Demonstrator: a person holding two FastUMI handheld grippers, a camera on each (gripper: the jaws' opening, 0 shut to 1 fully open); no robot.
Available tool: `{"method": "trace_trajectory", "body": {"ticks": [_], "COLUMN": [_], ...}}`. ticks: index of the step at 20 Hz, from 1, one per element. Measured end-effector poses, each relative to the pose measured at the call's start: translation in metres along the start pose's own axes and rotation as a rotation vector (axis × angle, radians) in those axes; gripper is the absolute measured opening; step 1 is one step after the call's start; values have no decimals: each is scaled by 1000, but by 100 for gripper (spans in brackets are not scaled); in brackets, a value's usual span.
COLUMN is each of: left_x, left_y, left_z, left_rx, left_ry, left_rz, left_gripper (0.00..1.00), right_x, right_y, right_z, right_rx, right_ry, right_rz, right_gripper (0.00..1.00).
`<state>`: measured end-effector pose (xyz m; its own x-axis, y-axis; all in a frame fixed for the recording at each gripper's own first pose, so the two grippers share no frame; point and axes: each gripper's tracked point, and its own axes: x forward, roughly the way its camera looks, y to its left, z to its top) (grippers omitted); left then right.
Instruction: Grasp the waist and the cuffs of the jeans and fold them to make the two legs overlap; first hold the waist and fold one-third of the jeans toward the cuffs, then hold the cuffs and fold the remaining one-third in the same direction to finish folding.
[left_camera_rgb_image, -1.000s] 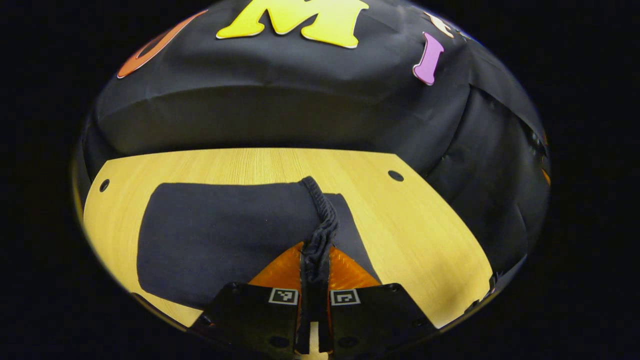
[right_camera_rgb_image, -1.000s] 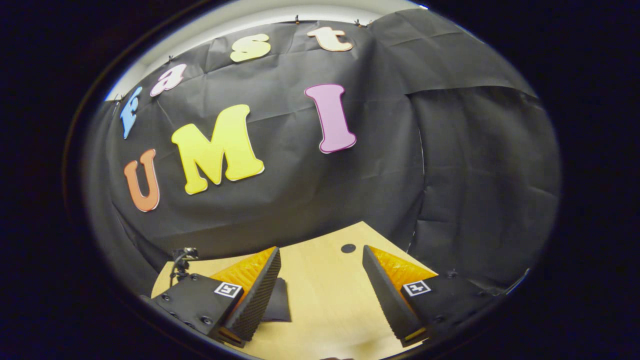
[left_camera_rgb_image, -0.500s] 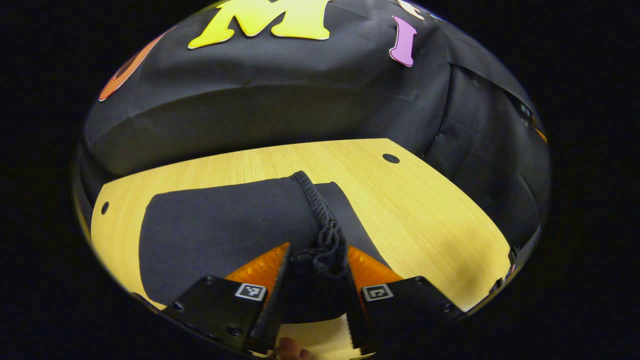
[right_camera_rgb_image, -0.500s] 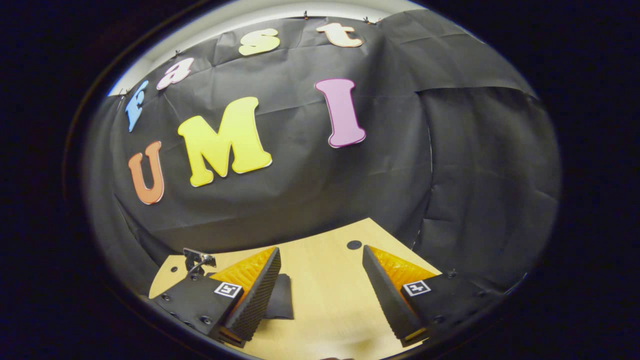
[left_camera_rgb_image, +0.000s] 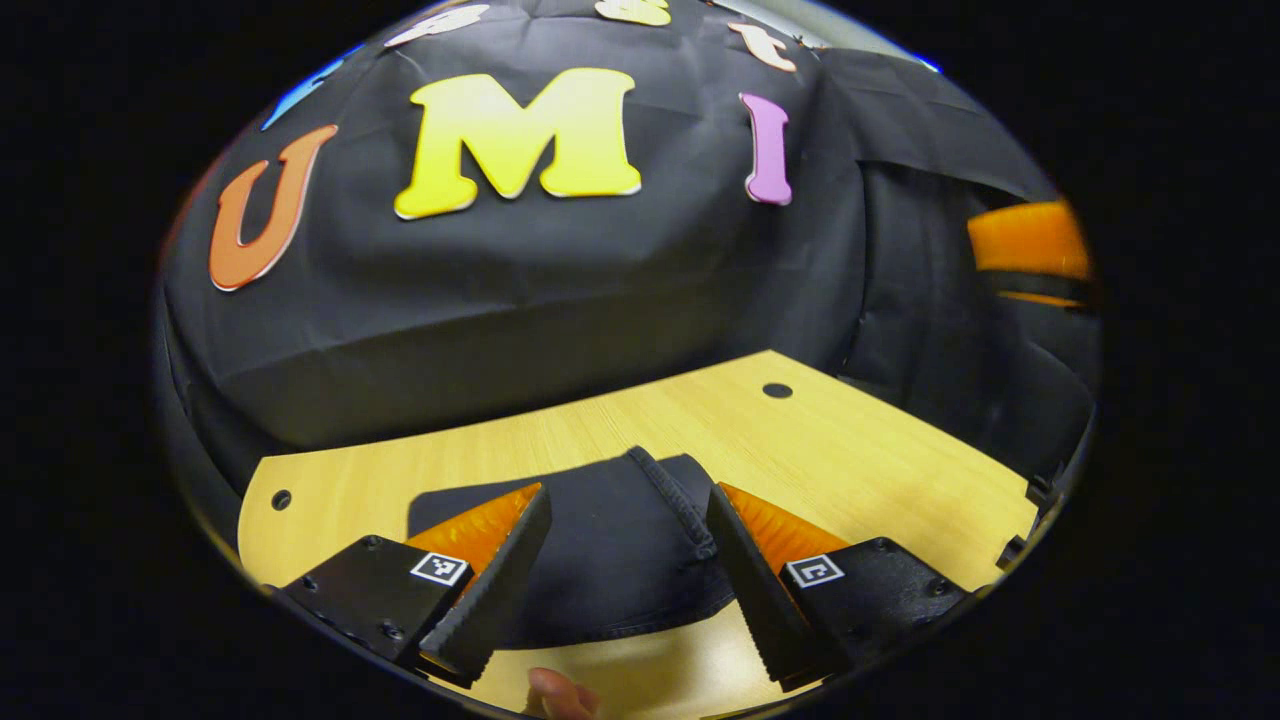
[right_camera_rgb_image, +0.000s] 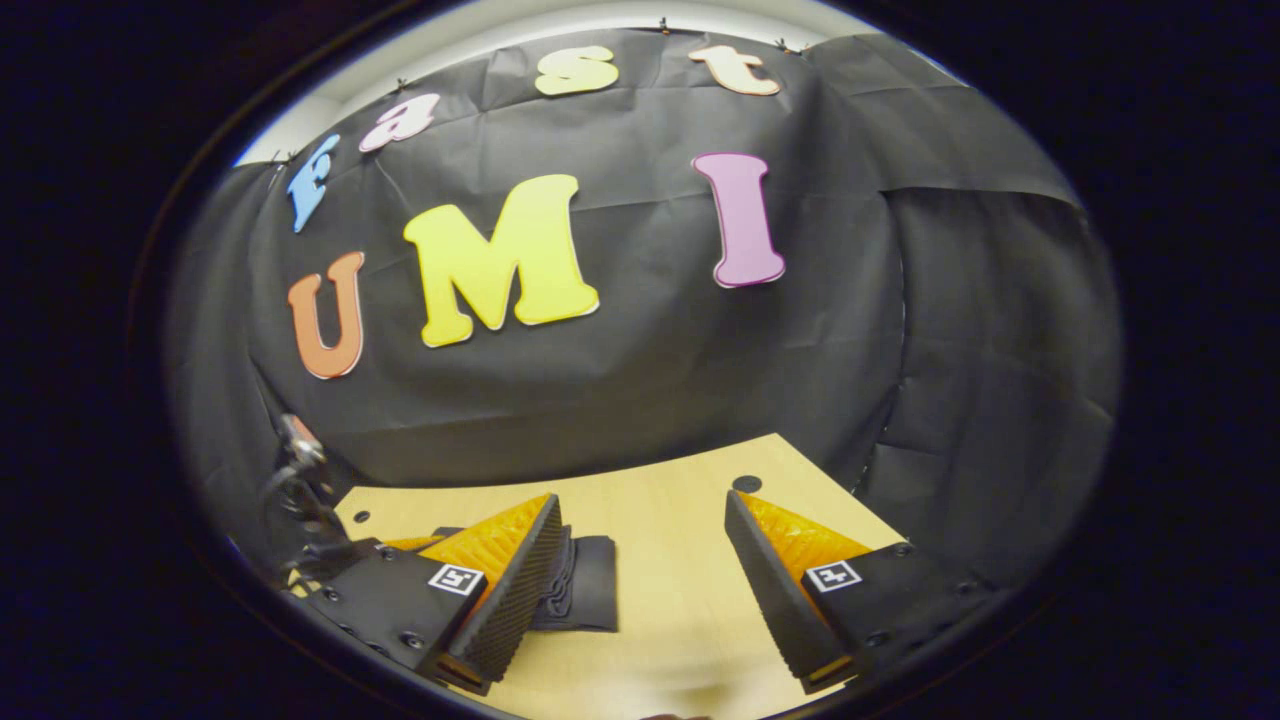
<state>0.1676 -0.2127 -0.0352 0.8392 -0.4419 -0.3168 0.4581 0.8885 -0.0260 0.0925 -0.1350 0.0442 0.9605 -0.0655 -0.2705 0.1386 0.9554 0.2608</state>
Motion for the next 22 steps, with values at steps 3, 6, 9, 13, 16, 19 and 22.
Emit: {"method": "trace_trajectory", "body": {"ticks": [3,6,9,13,16,19,22], "left_x": [-32,-67,-103,-150,-171,-190,-199], "left_y": [30,62,91,121,135,141,141], "left_z": [23,41,58,74,70,65,61], "left_rx": [-43,-74,-98,-111,-119,-131,-134], "left_ry": [-75,-153,-203,-269,-268,-277,-284], "left_rz": [67,145,220,307,349,372,380], "left_gripper": [99,99,99,99,98,99,98], "right_x": [-2,-6,-13,-27,-41,-51,-58], "right_y": [26,54,81,116,130,141,146], "right_z": [-9,-14,-16,-14,-11,-11,-14], "right_rx": [-23,-49,-77,-105,-126,-141,-147], "right_ry": [-6,-17,-36,-67,-98,-122,-132], "right_rz": [35,73,112,164,189,201,203], "right_gripper": [100,97,97,100,100,100,97]}}
